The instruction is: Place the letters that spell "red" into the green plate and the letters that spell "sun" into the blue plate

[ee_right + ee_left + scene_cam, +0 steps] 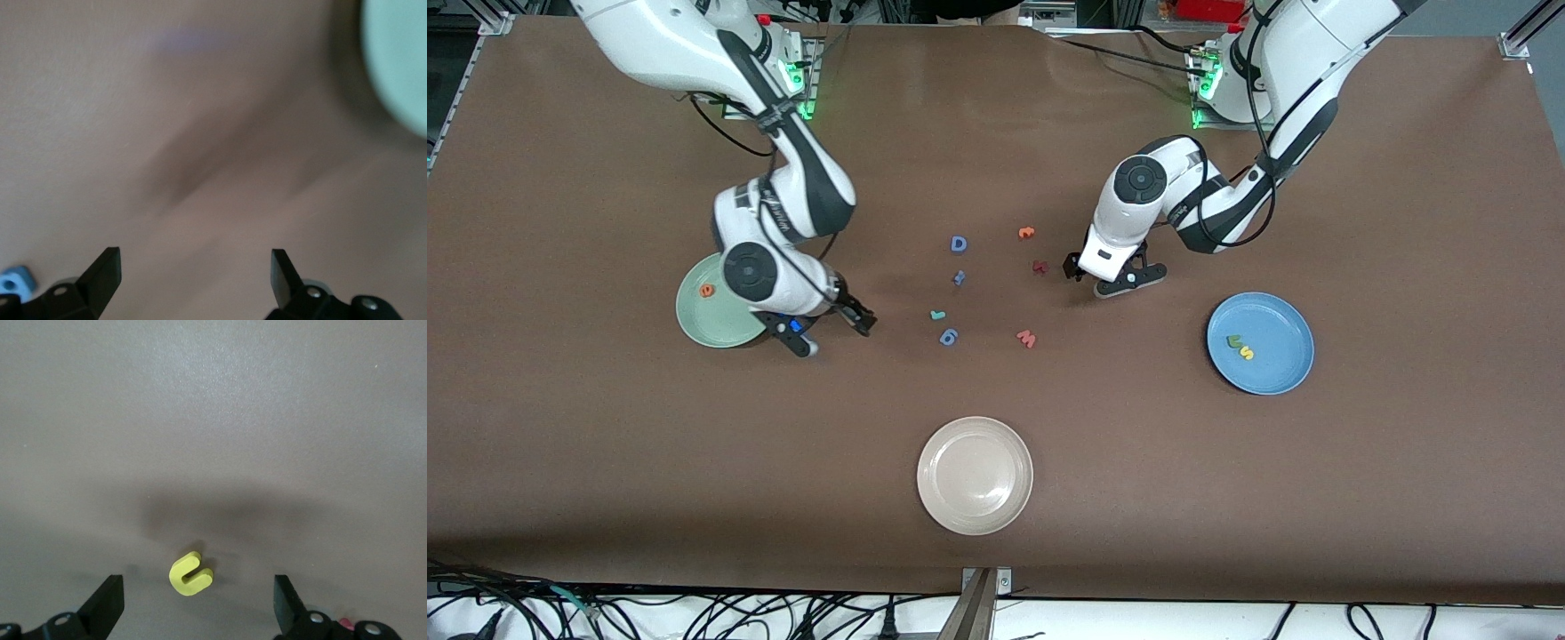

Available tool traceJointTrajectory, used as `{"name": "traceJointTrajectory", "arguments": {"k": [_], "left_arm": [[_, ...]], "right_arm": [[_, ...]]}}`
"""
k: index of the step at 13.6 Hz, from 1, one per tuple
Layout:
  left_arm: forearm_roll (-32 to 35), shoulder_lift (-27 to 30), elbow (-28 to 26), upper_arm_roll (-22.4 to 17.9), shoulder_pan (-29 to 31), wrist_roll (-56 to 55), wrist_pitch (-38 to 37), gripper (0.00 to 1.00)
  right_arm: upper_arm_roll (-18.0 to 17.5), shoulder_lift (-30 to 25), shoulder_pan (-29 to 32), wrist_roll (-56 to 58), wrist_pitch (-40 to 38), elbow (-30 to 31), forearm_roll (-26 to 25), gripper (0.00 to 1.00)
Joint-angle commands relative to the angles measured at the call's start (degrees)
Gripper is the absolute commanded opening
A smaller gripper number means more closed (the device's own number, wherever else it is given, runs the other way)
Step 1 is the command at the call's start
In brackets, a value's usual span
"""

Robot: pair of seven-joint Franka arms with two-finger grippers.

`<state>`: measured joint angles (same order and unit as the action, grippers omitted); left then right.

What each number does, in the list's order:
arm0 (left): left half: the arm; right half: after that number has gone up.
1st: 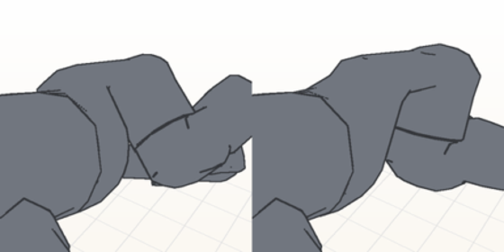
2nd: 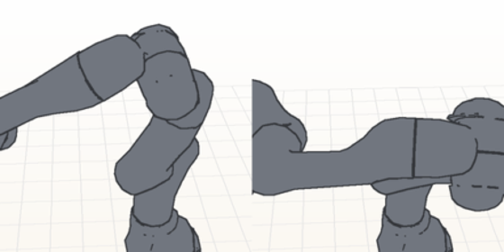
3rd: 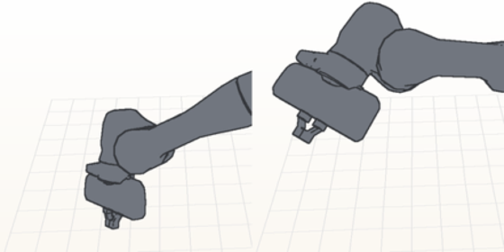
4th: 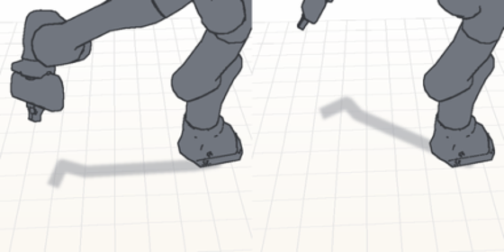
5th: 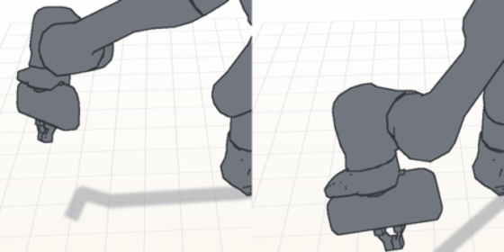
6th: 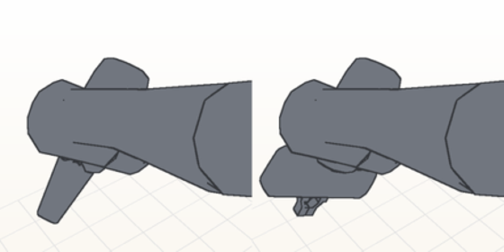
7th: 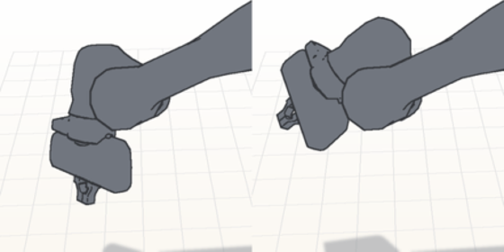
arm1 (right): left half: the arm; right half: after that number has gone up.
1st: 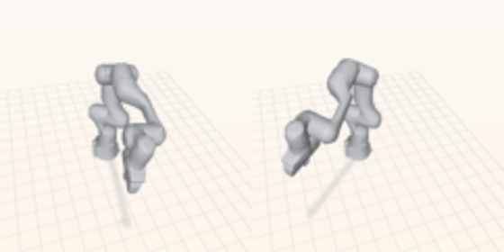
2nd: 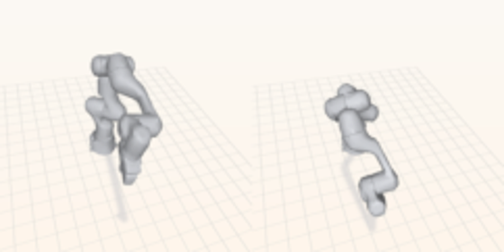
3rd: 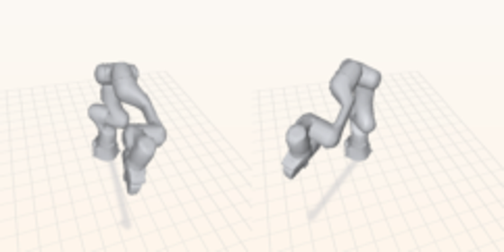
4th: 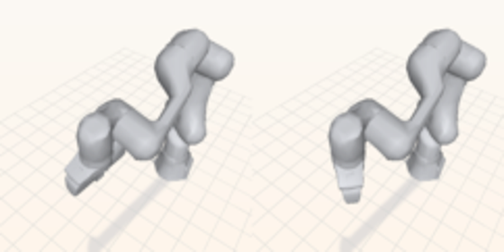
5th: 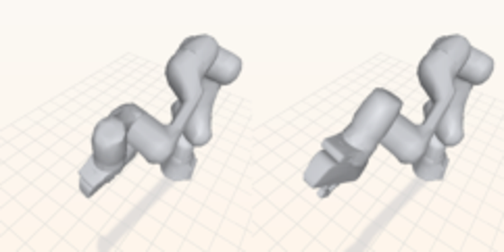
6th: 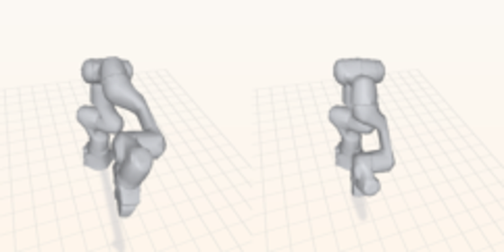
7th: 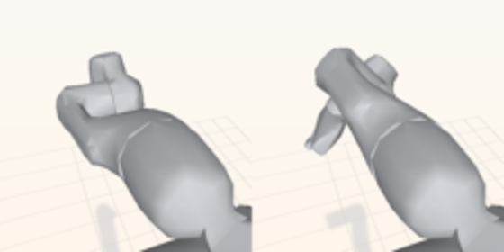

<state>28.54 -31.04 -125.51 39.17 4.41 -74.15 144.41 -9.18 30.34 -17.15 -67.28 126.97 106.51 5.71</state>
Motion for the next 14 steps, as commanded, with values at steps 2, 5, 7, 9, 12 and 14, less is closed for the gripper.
{"name": "traceJointTrajectory", "arguments": {"k": [2,5,7,9,12,14], "left_arm": [[2.74,0.81,-2.19,-0.15,0.07,-1.96,3.33,0.98],[8.61,-0.94,-2.20,-0.15,0.33,-6.52,3.42,0.97],[10.65,-1.12,-2.20,-0.06,0.60,-8.37,3.42,0.96],[10.66,-1.21,-2.20,-0.15,0.51,-8.64,3.42,0.91],[10.66,-1.48,-2.28,-0.15,0.34,-9.17,3.42,0.50],[10.66,-1.48,-2.20,-0.06,0.33,-9.26,3.42,0.33]], "right_arm": [[-0.14,5.85,-4.46,-14.07,3.10,-6.20,0.35,0.99],[-0.14,9.56,-7.71,-22.96,3.10,-11.40,0.27,0.99],[-0.14,9.65,-8.86,-24.83,3.10,-11.41,0.26,0.96],[-0.14,10.44,-9.48,-25.62,3.19,-11.41,0.35,0.87],[-0.14,11.58,-10.01,-26.06,5.65,-11.41,0.35,0.68],[-0.14,11.76,-10.01,-25.97,5.74,-11.41,0.35,0.60]]}}
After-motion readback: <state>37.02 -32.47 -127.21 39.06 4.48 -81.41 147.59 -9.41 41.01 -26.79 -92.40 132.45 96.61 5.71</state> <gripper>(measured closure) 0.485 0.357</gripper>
